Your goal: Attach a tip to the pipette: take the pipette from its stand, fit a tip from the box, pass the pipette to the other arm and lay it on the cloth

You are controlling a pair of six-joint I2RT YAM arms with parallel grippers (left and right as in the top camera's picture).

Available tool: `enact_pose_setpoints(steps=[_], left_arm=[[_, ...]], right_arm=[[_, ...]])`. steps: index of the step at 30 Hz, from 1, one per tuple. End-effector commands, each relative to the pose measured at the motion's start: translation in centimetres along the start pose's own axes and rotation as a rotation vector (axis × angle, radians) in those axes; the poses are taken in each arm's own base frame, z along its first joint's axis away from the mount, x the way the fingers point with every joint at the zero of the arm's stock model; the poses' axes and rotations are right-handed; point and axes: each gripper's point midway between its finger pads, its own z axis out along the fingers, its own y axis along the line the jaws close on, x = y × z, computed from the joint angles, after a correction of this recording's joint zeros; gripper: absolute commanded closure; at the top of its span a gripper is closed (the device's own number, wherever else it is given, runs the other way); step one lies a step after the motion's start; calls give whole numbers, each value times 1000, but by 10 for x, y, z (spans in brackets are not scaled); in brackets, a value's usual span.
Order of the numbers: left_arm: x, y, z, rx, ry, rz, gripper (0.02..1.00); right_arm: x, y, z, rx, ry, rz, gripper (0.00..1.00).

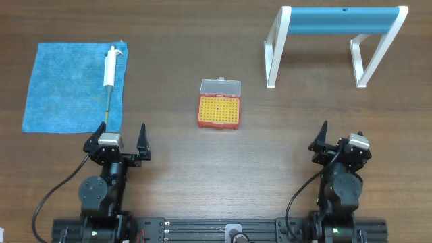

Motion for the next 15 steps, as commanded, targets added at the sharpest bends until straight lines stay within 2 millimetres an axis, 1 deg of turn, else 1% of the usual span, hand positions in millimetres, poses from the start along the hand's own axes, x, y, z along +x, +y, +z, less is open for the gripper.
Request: enact_pose_setpoints(steps=[1, 2, 5, 9, 15], left_arm=[[0, 2, 0, -15, 0, -8, 23], [0, 2, 0, -15, 0, -8, 23], [0, 2, 0, -14, -1, -8, 23], [0, 2, 0, -14, -1, -8, 23], [0, 2, 0, -14, -1, -8, 23]], right_arm=[[-11, 34, -8, -200, -70, -185, 117], [-9, 39, -9, -229, -66, -208, 62], [-6, 47, -11, -286, -59, -210, 62], [-6, 43, -10, -271, -59, -208, 62], [-6, 43, -10, -272, -60, -208, 62]])
